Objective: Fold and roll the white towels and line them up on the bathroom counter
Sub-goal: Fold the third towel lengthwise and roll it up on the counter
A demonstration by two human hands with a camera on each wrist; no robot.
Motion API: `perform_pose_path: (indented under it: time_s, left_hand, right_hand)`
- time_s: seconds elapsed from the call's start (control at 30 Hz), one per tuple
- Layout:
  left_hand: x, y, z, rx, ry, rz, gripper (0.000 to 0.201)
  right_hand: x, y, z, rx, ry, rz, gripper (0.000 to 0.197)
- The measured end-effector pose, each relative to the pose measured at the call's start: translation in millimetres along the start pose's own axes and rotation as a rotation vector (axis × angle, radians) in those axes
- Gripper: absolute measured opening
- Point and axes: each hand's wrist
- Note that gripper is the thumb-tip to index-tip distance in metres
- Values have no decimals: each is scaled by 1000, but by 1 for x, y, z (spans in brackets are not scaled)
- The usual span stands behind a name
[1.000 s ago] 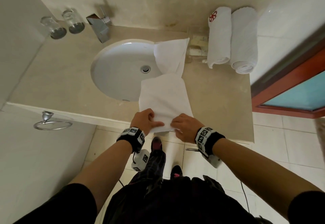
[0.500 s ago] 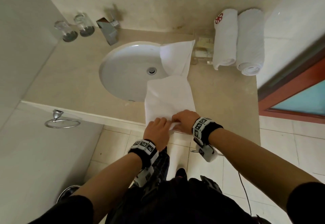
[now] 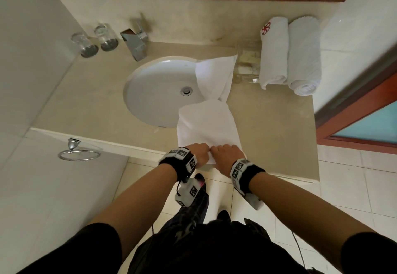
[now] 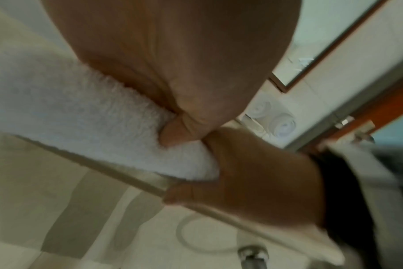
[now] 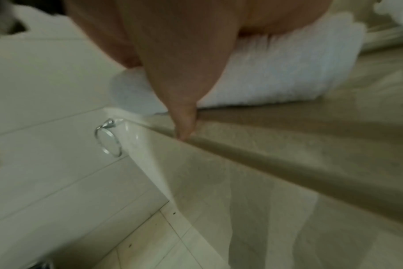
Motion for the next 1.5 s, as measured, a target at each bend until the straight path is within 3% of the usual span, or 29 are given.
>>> perform_pose_path:
  time_s: [0.07,0.2,0.33,0.43,0.5,0.57,0.67,0.73,0.83,0.9,1.0,1.17,1.27,1.43,1.5]
  left_hand:
    - [11,-8,6,37,5,-47,28]
    - [23,-33,19,306,43,-221,42]
    - [17,-41,15,226,55,-36,36]
    - [15,-33,17,250,54,-13,20]
    - [9,-21,15,218,37,36,22]
    - [3,-10,12,141,10,88,32]
    - [8,-11,10,123,-28,-2,28]
    - [15,-19,14,208,16,-64,25]
    - [18,-33,18,370,6,-240,48]
    - [18,-35,20,374,29,-228,46]
    - [18,-29,16,286,56,-65,33]
    - [8,-9,4,142,20,-10,18]
    - [10,-6,0,76,-42,-80,23]
    - [19,-37,13,343,6,-208,41]
    - [19,-40,17,350,21,-214,35]
  right_hand:
    - [-2,11,-8,-78,-25,-38,26]
    - [-3,31,-16,-198,-32,-70,26]
    - [-7,32,-17,-395,-22,-104,41]
    - [-8,27,-10,-227,35,-9,27]
    - [-3,18,-4,-21,114,81,39]
    - [0,9,4,90,140,121,48]
    - [-4,16,6,-90,-5,-54,24]
    - [-4,32,-5,-206,-39,-74,17]
    - [-2,47,-20,-370,-95,-118,27]
    - [-2,48,-22,-413,-102,-137,28]
    - [0,39,-16,-399,-35,-49,32]
    - [-4,29,-1,-64,34,66,52]
    - [-4,25,6,-100,-18,-48,38]
    - [-7,42,-5,-280,-68,-88,11]
    - [-10,45,-11,-392,-94,-125,6]
Point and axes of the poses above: each hand's wrist, its own z-axis away from the middle knuckle, its own y-axis out of the back of the hand, x = y × z, and after that the axes turned 12 degrees about -z, right-handed
